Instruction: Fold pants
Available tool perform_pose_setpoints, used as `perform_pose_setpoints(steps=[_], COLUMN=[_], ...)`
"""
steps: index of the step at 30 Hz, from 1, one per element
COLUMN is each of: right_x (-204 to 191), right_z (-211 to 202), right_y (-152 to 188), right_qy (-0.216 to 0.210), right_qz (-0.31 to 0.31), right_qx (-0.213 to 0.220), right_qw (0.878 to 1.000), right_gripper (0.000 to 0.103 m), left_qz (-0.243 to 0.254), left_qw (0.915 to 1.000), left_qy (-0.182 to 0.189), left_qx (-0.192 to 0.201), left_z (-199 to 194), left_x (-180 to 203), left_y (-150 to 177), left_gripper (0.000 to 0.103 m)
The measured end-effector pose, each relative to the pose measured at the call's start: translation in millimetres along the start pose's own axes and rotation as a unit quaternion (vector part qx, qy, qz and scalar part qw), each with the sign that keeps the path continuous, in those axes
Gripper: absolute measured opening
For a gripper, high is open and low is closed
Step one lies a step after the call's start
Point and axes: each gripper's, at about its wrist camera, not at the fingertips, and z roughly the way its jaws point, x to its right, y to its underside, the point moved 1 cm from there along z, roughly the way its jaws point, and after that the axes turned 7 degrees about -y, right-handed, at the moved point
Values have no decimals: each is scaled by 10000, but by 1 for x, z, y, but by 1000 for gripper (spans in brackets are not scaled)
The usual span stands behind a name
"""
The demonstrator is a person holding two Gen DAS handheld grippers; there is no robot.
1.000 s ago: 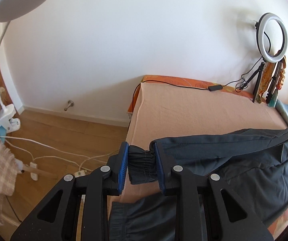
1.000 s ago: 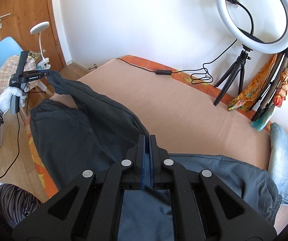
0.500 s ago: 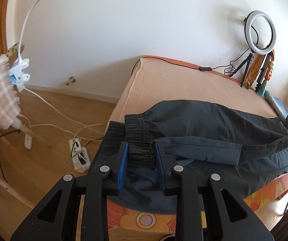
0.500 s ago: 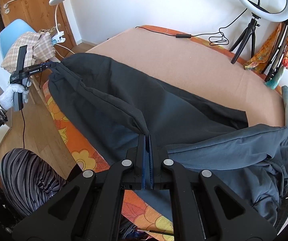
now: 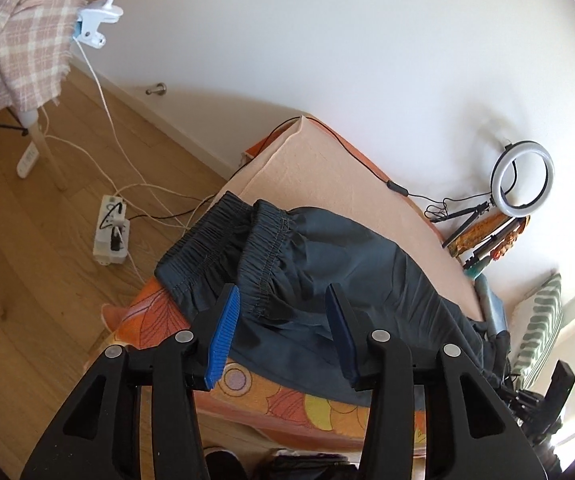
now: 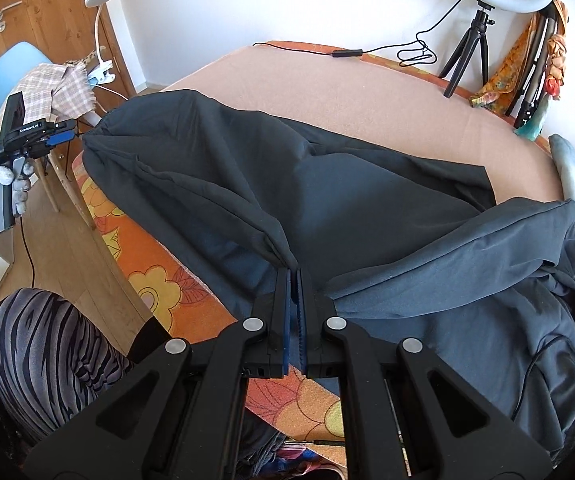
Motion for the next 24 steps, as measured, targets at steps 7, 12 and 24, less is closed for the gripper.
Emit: perform_pose_setpoints(steps=[7, 12, 24], right_x=[4, 7, 11], right_z=[8, 12, 18], right_y=[14, 19, 28], right_qy=[-28, -66, 31], right_qz=[252, 297, 250], right_qx=[164, 170, 177], right_qw=[9995, 9994, 9995], right_gripper=[4, 4, 4], left_qz=[-1053, -1185, -1232], left_qw=[9930, 9916, 9893], left_qy=[178, 125, -531], left_qx=[-505, -504, -570], left_z=[20, 23, 44], left_x=[-14, -6, -12], left_y=[10, 0, 4], left_gripper=[43, 43, 14])
